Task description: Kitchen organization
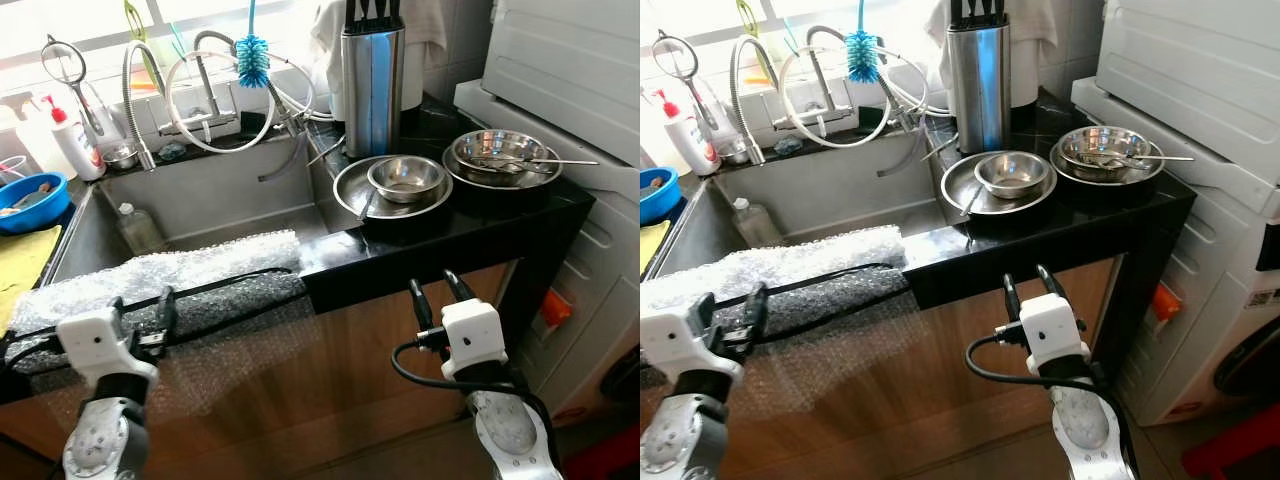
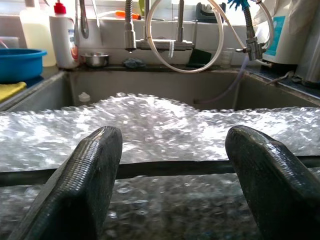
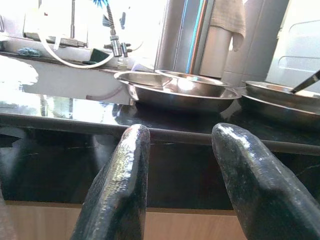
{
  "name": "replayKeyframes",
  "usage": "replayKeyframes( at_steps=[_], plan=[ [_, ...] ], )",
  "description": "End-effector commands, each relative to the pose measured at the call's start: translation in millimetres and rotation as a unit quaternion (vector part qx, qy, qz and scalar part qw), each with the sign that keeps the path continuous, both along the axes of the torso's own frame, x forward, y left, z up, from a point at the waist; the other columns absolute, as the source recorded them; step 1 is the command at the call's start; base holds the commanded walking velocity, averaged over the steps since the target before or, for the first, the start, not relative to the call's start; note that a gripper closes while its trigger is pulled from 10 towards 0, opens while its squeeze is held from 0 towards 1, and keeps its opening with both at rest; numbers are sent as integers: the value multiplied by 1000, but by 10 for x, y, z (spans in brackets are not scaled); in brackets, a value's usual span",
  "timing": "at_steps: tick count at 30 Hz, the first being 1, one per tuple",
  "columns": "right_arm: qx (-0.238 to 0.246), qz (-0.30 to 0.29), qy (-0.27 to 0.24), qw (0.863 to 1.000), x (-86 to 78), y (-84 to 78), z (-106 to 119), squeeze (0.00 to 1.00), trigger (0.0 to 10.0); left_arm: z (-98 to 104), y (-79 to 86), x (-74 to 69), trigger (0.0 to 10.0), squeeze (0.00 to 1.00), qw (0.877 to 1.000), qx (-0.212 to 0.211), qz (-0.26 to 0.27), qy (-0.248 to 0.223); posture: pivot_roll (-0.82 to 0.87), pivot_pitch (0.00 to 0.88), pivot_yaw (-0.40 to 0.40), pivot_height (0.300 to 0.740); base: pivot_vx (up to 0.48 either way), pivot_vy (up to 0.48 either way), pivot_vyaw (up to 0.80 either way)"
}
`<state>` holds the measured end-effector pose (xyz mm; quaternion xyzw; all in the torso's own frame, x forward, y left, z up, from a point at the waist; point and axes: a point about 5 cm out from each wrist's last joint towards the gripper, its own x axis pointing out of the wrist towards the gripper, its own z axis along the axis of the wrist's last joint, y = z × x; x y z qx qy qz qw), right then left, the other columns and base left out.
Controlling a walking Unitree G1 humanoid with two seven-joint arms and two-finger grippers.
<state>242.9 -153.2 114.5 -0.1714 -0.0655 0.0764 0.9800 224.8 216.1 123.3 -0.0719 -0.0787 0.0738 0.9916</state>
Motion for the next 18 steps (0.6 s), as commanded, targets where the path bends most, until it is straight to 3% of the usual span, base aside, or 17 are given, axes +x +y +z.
replayKeyframes(
  at_steps=[1, 3, 16, 18],
  plan=[
    [-3, 5, -4, 1000, -5, 30, 8, 0, 10000, -43, 36, 4, 10000, 0, 1000, 7, 14, 12, -90, 0, 127, 740, 0, 0, 0],
    [-6, 6, -3, 1000, -10, 29, 4, 0, 10000, -58, 31, 8, 10000, 0, 1000, 4, 20, 14, -85, 0, 126, 740, 0, 0, 709],
    [-5, 10, 0, 1000, -6, 69, -11, 0, 10000, -32, 11, 68, 10000, 0, 1000, 4, 24, 9, -86, 0, 131, 740, 0, 0, 0],
    [-8, 12, -1, 1000, -10, 71, -11, 0, 10000, -14, 3, 92, 10000, 0, 1000, 4, 23, 6, -86, 0, 131, 740, 0, 0, 556]
  ],
)
